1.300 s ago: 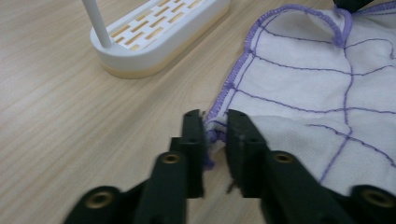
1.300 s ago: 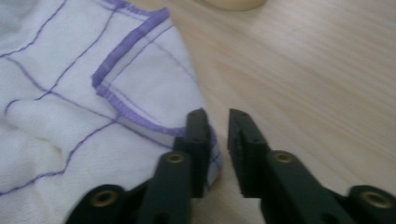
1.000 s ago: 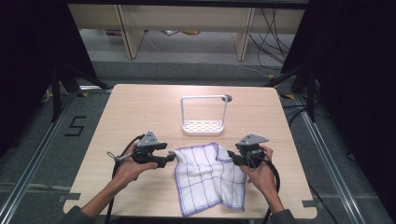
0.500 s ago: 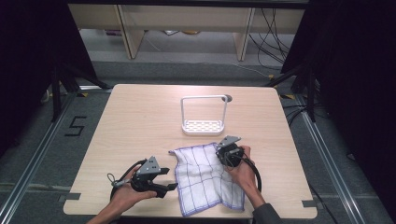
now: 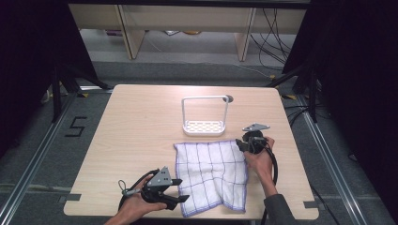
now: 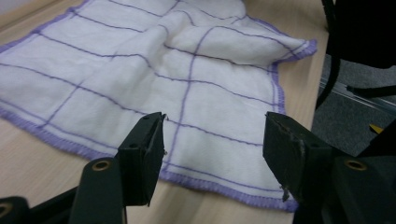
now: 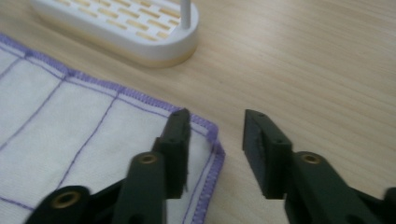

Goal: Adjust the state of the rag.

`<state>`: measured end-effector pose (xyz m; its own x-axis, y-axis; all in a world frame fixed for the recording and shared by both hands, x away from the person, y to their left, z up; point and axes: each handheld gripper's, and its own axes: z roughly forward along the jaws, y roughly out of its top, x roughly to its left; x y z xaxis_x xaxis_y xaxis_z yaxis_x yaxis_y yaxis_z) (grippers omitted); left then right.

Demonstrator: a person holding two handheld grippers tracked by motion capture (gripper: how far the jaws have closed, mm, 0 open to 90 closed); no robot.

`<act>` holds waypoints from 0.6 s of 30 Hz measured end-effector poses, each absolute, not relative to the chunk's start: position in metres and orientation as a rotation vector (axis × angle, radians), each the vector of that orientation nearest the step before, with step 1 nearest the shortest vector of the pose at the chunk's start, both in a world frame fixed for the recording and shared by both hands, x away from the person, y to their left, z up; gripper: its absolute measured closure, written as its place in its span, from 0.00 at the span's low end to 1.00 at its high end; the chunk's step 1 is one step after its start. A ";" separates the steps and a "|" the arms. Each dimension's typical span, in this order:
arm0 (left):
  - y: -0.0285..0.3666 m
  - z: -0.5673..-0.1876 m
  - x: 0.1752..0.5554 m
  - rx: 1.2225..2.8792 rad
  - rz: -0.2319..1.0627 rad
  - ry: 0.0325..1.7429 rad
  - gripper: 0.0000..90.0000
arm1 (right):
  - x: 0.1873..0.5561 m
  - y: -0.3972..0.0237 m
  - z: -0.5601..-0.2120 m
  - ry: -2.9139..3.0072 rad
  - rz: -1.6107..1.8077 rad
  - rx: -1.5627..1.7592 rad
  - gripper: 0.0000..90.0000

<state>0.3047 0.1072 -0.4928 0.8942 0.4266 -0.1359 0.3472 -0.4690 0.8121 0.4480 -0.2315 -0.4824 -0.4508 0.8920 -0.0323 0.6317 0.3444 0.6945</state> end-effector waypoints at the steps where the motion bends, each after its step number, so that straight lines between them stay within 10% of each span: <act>1: 0.103 -0.494 0.300 2.122 0.097 0.534 0.43 | 0.443 -0.238 -0.475 2.171 0.964 1.330 0.64; 18: 0.088 -0.508 0.279 2.196 0.070 0.477 0.38 | 0.293 -0.237 -0.463 2.372 1.031 1.202 0.50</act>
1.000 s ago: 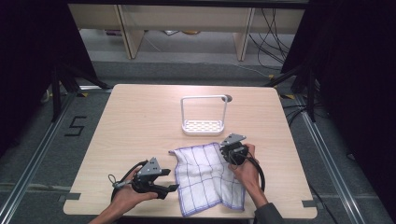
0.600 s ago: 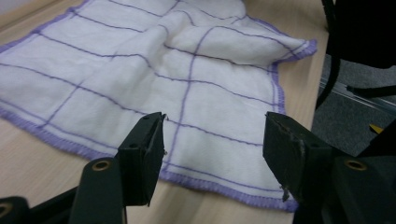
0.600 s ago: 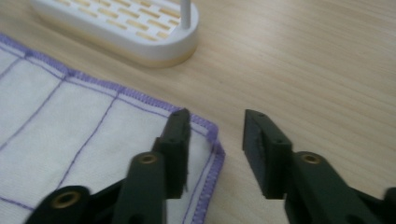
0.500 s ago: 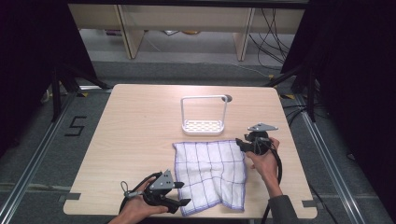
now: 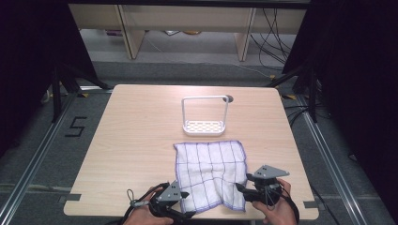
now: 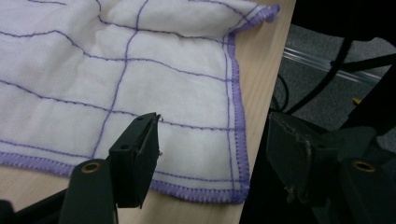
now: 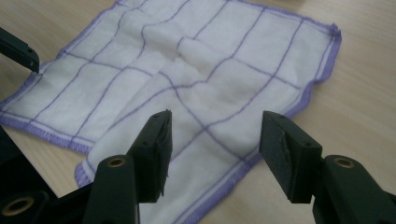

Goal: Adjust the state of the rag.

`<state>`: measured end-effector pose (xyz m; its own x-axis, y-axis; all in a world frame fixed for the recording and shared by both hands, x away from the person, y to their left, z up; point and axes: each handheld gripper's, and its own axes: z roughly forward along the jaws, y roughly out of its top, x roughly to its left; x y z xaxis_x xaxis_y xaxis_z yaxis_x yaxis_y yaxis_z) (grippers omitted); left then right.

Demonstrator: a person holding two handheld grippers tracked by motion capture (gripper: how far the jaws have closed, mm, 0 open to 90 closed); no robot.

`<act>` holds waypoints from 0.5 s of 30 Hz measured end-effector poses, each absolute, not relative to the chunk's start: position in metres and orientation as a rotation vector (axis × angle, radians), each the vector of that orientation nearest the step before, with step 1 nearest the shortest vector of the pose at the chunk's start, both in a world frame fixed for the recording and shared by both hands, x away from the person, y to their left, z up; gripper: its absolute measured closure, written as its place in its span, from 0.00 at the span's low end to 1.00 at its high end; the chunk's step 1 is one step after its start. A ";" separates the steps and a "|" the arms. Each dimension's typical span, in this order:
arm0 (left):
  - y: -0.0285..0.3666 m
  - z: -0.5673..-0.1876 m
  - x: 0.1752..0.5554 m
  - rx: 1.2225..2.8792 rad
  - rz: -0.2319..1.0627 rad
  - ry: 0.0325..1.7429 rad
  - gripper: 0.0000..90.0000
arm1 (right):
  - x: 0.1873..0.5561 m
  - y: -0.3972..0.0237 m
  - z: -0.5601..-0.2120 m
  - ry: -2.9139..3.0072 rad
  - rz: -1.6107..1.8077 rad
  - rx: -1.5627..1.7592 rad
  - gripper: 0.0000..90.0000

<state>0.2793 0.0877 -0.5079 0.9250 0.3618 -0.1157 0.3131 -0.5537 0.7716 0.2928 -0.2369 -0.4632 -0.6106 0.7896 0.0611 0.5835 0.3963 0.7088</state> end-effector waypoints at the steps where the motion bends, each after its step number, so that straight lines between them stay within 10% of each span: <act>1: 0.087 -0.509 0.278 2.193 0.050 0.497 0.39 | 0.287 -0.238 -0.466 2.365 1.022 1.208 0.50; 10: 0.087 -0.517 0.279 2.256 0.143 0.387 0.61 | 0.268 -0.236 -0.482 2.438 0.940 1.177 0.50; 15: 0.092 -0.517 0.286 2.264 0.160 0.342 0.92 | 0.267 -0.234 -0.483 2.448 0.929 1.167 0.52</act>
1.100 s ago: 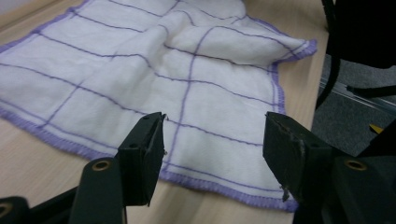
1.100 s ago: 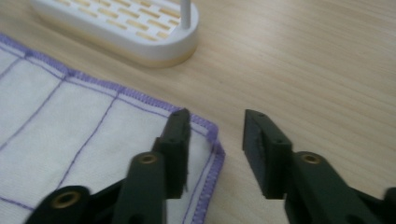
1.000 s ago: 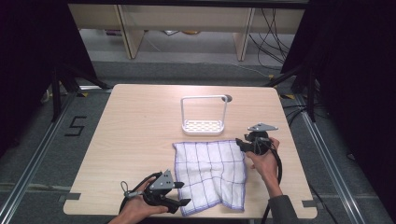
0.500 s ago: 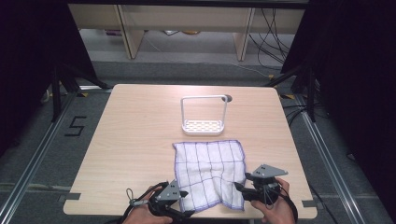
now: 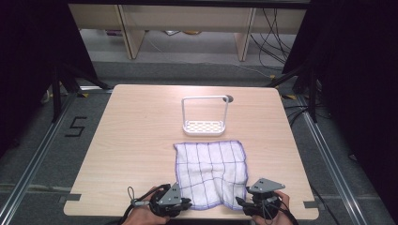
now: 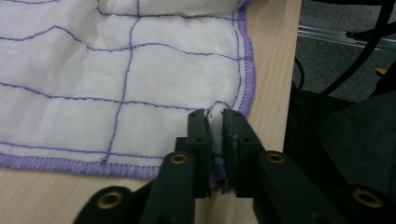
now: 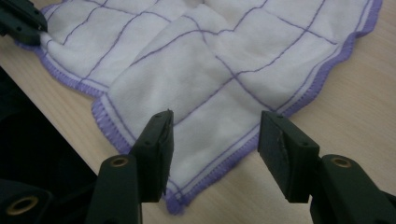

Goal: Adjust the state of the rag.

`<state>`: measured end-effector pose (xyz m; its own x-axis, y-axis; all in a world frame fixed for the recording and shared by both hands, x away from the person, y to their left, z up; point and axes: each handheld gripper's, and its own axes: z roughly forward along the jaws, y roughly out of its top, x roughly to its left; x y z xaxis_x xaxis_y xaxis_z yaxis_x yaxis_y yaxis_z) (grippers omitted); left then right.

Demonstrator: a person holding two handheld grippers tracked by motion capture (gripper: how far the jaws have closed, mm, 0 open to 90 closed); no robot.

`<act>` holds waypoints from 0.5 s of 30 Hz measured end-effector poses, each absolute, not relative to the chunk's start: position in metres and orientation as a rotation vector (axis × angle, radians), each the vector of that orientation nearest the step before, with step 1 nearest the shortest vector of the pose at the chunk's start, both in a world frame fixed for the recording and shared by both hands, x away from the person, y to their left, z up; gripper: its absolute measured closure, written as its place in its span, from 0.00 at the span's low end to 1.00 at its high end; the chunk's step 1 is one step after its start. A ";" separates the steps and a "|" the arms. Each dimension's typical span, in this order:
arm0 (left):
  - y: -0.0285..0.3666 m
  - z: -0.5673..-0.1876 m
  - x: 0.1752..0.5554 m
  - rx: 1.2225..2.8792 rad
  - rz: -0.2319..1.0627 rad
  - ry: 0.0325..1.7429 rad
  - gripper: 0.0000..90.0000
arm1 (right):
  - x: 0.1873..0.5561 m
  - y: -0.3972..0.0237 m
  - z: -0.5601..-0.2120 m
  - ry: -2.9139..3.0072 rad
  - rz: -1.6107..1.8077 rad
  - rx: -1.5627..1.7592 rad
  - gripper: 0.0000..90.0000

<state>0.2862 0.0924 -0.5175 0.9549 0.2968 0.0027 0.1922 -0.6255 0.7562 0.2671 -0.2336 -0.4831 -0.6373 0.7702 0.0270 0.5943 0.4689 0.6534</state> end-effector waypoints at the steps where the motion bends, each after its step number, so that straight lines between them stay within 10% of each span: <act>1: 0.093 -0.517 0.287 2.262 0.139 0.338 0.93 | 0.267 -0.233 -0.483 2.458 0.920 1.160 0.52; 7: 0.098 -0.516 0.290 2.254 0.144 0.339 0.96 | 0.263 -0.224 -0.487 2.511 0.875 1.088 0.55; 15: 0.117 -0.509 0.296 2.217 0.167 0.378 0.96 | 0.262 -0.221 -0.496 2.599 0.809 1.026 0.95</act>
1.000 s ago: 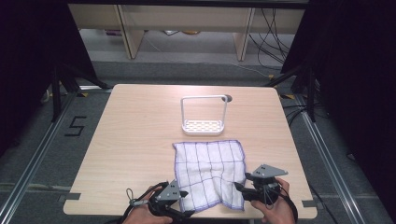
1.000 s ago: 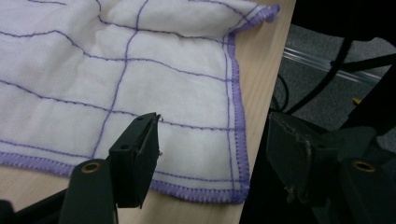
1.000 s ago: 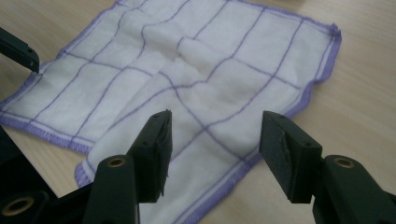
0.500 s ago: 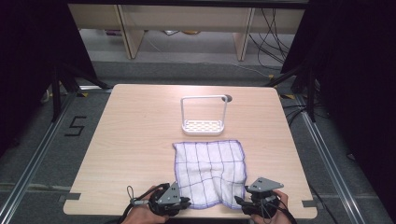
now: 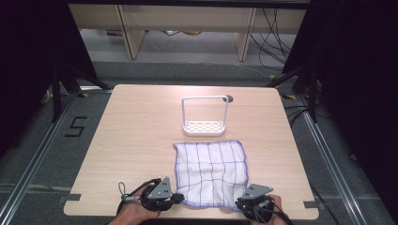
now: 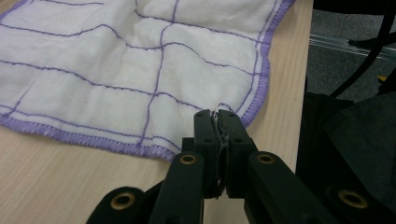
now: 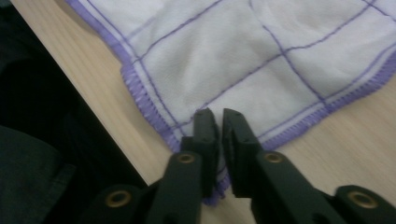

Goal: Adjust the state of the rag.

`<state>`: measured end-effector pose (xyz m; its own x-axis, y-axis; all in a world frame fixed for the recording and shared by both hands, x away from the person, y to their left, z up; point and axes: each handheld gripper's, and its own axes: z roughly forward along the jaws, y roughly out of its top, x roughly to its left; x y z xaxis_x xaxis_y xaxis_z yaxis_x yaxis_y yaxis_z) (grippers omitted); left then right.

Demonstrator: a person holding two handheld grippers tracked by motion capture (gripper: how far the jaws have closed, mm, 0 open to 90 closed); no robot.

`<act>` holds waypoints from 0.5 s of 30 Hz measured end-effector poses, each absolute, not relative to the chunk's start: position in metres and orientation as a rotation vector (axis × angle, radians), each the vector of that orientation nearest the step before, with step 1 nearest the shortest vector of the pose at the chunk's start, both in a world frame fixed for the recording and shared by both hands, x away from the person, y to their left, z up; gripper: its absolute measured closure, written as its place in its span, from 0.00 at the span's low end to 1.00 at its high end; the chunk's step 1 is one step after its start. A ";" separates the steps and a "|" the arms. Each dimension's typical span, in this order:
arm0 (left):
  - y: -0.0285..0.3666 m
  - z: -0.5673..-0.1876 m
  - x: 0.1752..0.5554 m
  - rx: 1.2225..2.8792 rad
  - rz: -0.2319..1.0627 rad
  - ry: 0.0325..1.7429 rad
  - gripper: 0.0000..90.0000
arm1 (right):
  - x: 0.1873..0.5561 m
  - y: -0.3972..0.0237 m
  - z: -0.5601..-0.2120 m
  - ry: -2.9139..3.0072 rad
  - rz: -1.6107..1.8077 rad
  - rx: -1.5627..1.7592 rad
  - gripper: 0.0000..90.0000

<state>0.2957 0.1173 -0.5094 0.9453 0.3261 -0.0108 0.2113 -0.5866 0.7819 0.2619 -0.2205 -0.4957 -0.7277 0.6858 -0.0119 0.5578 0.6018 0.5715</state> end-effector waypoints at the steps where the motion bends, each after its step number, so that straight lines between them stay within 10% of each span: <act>1: 0.120 -0.508 0.296 2.233 0.173 0.376 0.96 | 0.261 -0.222 -0.495 2.599 0.785 1.028 0.97; 10: 0.130 -0.507 0.287 2.226 0.185 0.376 0.96 | 0.256 -0.229 -0.489 2.607 0.741 1.003 0.97; 15: 0.139 -0.507 0.288 2.205 0.182 0.419 0.93 | 0.256 -0.224 -0.487 2.576 0.760 1.014 0.76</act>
<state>0.2881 0.1392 -0.5067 0.9331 0.3594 -0.0158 0.2341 -0.5732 0.7852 0.2565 -0.2236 -0.4867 -0.7186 0.6932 -0.0560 0.5518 0.6173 0.5608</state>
